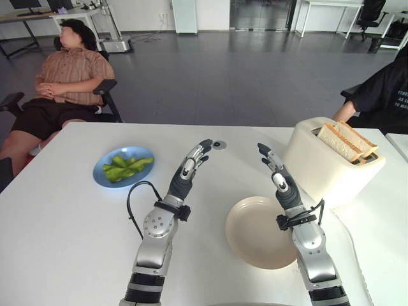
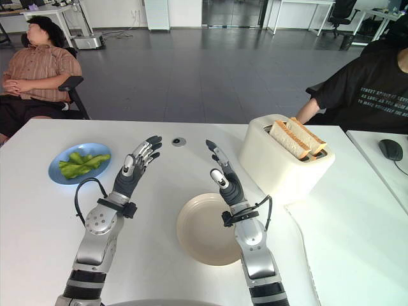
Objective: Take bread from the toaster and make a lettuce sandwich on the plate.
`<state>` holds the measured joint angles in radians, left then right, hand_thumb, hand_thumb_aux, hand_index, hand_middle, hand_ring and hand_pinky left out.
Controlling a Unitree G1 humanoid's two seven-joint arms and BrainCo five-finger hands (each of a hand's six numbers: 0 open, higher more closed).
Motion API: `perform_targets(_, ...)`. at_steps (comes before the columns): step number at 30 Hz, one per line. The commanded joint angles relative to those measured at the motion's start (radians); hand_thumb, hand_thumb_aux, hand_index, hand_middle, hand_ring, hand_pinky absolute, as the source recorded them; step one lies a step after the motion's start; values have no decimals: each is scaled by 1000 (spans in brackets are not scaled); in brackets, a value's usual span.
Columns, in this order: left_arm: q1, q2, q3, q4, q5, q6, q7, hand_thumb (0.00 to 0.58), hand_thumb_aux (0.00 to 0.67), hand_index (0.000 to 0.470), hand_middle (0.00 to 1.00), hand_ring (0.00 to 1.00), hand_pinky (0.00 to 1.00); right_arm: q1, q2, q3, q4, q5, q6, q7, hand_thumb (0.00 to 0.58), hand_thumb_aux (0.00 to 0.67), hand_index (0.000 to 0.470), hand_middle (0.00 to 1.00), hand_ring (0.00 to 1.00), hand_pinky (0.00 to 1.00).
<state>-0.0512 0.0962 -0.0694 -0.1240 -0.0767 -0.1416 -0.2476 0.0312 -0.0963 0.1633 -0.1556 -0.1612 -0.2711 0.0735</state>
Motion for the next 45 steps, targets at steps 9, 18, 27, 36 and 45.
perform_targets(9, 11, 6, -5, -19, -6, -5, -20, 0, 0, 0, 0, 0, 0, -17, -6, 16, 6, -9, 23, 17, 0, 0, 0, 0, 0, 0)
perform_targets(18, 18, 9, 2, -29, 2, -19, -14, 0, 0, 0, 0, 0, 0, -289, -190, -124, 65, -41, 42, 66, 0, 0, 0, 0, 0, 0)
perform_targets(27, 25, 16, 4, -42, 4, -18, -9, 0, 0, 0, 0, 0, 0, -645, -687, -182, 574, -363, 13, -18, 0, 0, 0, 0, 0, 0)
perform_targets(36, 25, 23, 3, -47, 2, -12, -10, 0, 0, 0, 0, 0, 0, -787, -845, -50, 930, -553, 78, -120, 0, 0, 0, 0, 0, 0)
perform_targets(45, 22, 29, 0, -43, 2, -12, -7, 0, 0, 0, 0, 0, 0, -788, -837, 35, 980, -547, 36, -59, 0, 0, 0, 0, 0, 0)
